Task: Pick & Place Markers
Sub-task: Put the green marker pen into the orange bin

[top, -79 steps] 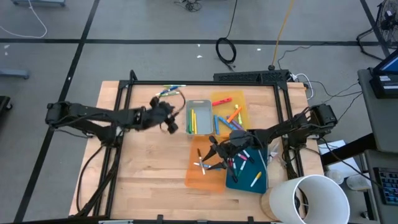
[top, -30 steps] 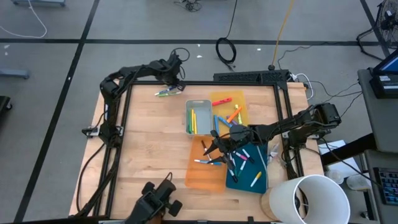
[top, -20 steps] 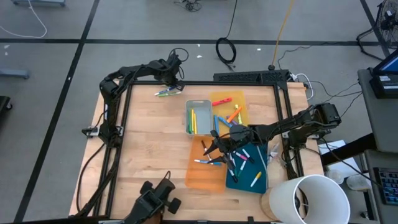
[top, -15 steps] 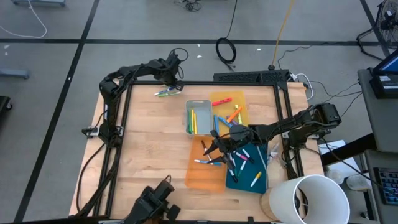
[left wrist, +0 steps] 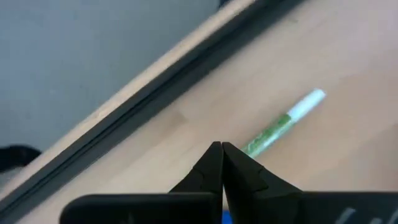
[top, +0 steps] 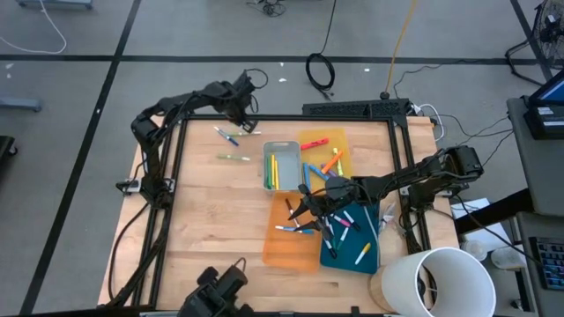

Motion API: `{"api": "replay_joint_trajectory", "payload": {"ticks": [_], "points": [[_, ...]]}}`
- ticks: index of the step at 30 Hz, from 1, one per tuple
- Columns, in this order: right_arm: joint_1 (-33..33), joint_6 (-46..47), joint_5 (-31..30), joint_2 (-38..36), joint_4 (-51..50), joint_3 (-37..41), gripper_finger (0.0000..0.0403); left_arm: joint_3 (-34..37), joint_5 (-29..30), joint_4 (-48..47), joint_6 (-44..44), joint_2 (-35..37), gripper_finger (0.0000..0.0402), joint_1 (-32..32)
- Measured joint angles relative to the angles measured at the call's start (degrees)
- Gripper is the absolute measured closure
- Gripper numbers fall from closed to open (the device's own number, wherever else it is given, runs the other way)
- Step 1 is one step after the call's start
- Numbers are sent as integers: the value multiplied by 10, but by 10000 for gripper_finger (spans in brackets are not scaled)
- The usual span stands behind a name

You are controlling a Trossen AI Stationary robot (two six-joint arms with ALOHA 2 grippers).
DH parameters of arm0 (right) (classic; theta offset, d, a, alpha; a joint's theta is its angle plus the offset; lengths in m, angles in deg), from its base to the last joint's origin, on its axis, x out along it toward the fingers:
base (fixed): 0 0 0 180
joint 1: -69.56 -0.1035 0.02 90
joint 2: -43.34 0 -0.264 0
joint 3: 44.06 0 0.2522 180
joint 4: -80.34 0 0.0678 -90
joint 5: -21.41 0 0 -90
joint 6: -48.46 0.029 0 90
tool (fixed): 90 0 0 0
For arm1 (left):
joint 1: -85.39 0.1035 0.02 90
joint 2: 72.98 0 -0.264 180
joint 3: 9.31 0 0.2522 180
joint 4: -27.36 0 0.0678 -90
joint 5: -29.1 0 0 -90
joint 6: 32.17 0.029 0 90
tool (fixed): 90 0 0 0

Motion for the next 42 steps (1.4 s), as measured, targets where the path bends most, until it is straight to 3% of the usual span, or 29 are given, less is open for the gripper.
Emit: {"api": "replay_joint_trajectory", "payload": {"ticks": [7, 11, 14, 20, 22, 24, 26, 28, 35, 42], "points": [[0, 0, 0, 0, -33, 0, 245, 21, -53, -118, 151, 30, 395, -62], [0, 0, 0, 0, -51, 0, 244, 112, -37, -143, 188, 87, 398, -143], [0, 0, 0, 0, -55, 0, 243, 214, -63, -110, 189, 153, 399, -213], [0, 0, 0, 0, -51, 0, 247, 406, -159, 65, 10, 298, 367, -368], [0, 0, 0, 0, -42, 0, 247, 438, -142, 100, -63, 332, 342, -426], [0, 0, 0, 0, -30, 0, 246, 455, -78, 129, -116, 348, 315, -482], [0, 1, 0, 0, -22, 0, 246, 460, -5, 138, -150, 349, 286, -533], [0, 1, 0, 0, -15, 0, 247, 461, 32, 156, -168, 338, 257, -574], [0, 2, 0, 0, -8, 0, 246, 460, 6, 275, -201, 246, 185, -611], [0, 5, 0, 0, -25, 0, 246, 441, 27, 298, -234, 192, 168, -626]]}}
